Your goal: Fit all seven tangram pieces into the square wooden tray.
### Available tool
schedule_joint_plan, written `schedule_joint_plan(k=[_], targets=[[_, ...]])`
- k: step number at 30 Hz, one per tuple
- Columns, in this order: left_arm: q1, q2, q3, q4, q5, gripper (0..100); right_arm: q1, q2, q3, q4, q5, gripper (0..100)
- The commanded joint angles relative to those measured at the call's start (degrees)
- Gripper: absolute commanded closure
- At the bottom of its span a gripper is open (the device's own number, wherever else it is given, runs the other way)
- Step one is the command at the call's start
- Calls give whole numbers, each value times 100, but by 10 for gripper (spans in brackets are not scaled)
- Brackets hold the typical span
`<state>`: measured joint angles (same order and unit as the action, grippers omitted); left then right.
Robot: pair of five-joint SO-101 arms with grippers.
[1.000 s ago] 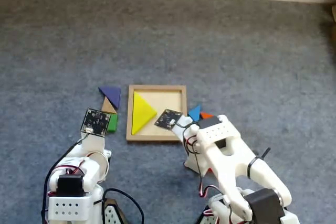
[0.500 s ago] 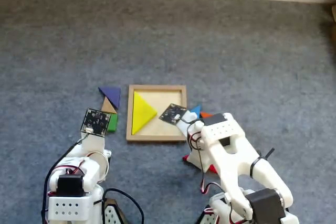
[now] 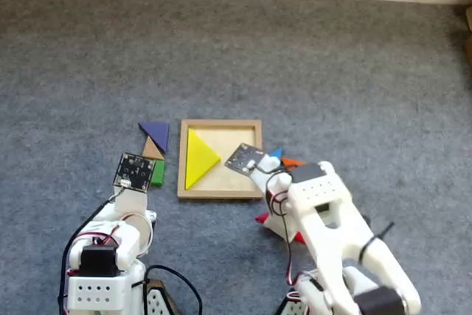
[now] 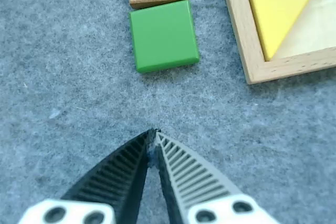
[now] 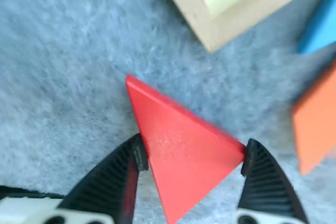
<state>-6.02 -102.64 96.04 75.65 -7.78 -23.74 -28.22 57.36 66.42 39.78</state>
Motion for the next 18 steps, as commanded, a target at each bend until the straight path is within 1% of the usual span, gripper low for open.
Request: schedule_joint_plan(k=[1,7,16,18], targets=[[40,-180,110,18,-53,994,40,-646,-233,110,53,810],[40,-180,110,18,-53,994,-13,-1191,-268,66,44,810],[40,-180,110,18,-53,994,-646,-1297,-1095,57,18,810],[40,-180,110,18,-53,994,-734,-1297,-1235,-189,18,810]])
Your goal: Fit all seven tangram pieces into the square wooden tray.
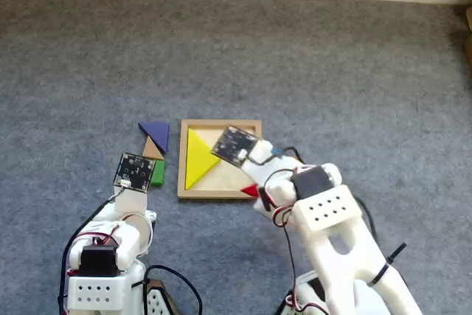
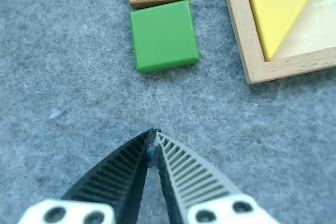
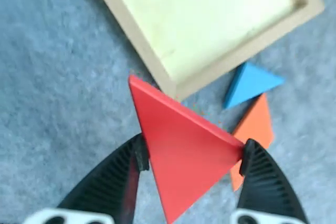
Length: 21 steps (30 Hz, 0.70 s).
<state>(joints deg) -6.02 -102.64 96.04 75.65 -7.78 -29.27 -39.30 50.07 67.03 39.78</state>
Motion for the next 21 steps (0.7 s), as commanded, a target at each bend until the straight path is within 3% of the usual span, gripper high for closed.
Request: schedule_joint_plan(k=[1,7,21], targets=[[40,-180,110,18,-53,994,-233,-189,-558,-453,18,810],[40,-180,110,18,-53,994,-567,-180,-567,-1930,18,810],[40,-180,110,18,-53,994,-945,1086,-31,-3776,18,810]])
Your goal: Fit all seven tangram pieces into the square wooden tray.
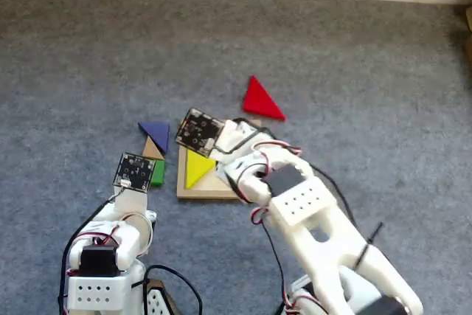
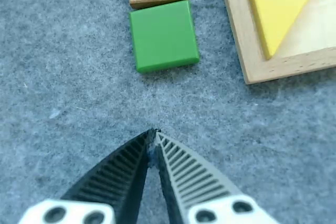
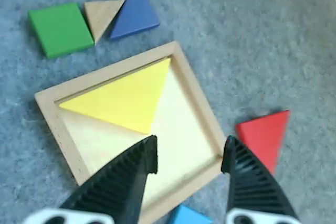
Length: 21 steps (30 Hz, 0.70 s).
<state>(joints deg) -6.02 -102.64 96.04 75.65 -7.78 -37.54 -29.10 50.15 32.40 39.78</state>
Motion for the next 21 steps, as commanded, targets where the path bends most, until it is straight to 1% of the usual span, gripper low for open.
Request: schedule_joint_plan(k=[1,3,4,7,10,13,15,17,21], targets=[[40,-180,110,18,-53,994,-136,66,-40,-312,18,810],[40,-180,110,18,-53,994,-119,66,-66,-312,-26,810],[40,-180,110,18,-53,994,-57,75,-84,-312,-193,810],[40,-180,110,18,-53,994,312,145,-119,-356,-993,810],[40,-180,110,18,-53,994,699,242,-558,-330,-1697,810],[40,-180,110,18,-53,994,1024,699,-1033,-321,-2514,810],[40,-180,110,18,-53,994,1174,1174,-1411,-321,-2901,810],[40,-180,110,18,-53,994,1332,1675,-1771,-321,-3112,810],[40,-180,110,18,-53,994,1613,2510,-2457,-321,-3165,810]])
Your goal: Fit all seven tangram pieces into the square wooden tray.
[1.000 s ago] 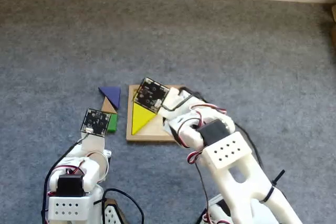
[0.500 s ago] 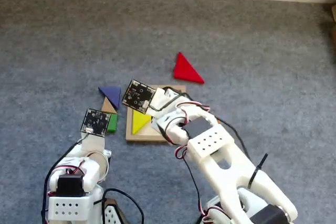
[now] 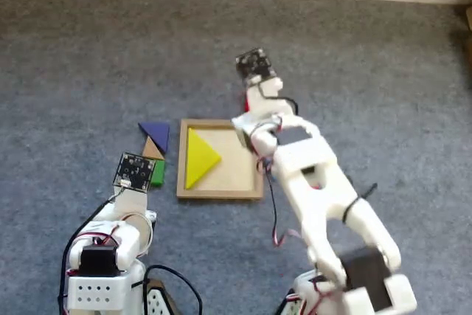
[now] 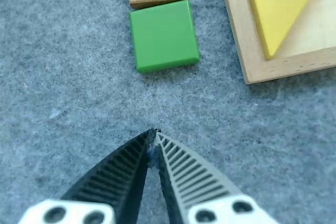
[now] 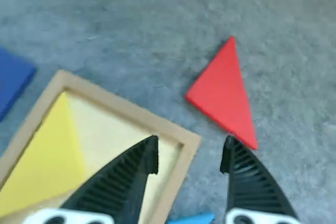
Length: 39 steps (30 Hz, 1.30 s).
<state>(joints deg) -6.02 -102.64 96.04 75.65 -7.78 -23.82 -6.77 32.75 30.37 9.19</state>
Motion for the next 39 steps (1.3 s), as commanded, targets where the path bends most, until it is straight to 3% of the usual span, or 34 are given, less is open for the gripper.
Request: schedule_joint_plan(k=[1,17,27,31,39], targets=[[40,-180,110,18,-53,994,286,462,-866,-119,-105,810],[40,-180,110,18,-53,994,426,2369,-2712,-145,-105,810],[40,-180,110,18,-53,994,655,2747,-2967,-154,-114,810],[40,-180,110,18,-53,994,690,3037,-3152,-602,-123,810],[40,-180,110,18,-53,994,690,3354,-3187,-1314,-879,810]])
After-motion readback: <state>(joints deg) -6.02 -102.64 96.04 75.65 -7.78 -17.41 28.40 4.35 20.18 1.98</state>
